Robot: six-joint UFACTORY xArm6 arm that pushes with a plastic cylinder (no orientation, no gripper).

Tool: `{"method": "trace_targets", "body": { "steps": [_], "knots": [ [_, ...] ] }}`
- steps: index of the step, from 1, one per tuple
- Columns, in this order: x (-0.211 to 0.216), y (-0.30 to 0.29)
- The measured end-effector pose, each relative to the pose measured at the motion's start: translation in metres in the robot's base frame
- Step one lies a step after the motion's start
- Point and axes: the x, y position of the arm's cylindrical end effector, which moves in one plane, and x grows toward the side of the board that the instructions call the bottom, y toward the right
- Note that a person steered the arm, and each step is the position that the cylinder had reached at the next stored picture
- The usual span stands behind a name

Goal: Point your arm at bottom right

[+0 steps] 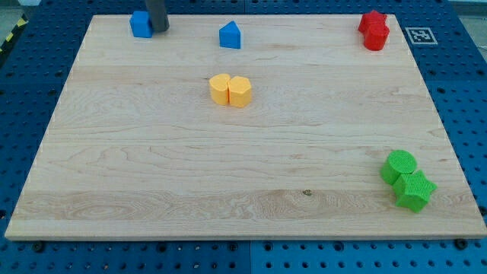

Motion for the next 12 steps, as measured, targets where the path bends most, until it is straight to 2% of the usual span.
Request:
{"method": "trace_targets", "body": {
  "steps": [2,3,5,7,9,10,12],
  "knots": [
    [0.000,-0.029],
    [0.000,-0.025],
    [0.000,0.044],
    [0.000,0.057],
    [0.042,0.082],
    [0.059,0.121],
    [0.096,0.236]
  ]
}}
